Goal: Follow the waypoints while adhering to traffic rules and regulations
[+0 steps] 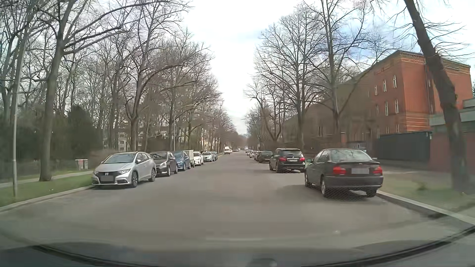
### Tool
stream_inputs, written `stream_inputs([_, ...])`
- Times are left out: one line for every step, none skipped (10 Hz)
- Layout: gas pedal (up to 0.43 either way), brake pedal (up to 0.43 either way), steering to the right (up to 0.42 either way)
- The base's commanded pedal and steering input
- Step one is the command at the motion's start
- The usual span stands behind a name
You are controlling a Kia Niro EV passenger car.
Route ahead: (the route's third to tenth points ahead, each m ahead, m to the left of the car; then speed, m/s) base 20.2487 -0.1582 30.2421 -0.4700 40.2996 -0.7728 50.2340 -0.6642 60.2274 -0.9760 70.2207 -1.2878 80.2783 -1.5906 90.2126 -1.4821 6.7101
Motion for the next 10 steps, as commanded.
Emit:
stream_inputs([0.039,0.0,0.004])
stream_inputs([0.039,0.0,0.004])
stream_inputs([0.028,0.0,0.004])
stream_inputs([0.028,0.0,0.004])
stream_inputs([0.028,0.0,0.005])
stream_inputs([0.028,0.0,0.004])
stream_inputs([0.028,0.0,0.004])
stream_inputs([0.028,0.0,0.004])
stream_inputs([0.028,0.0,0.004])
stream_inputs([0.028,0.0,0.004])
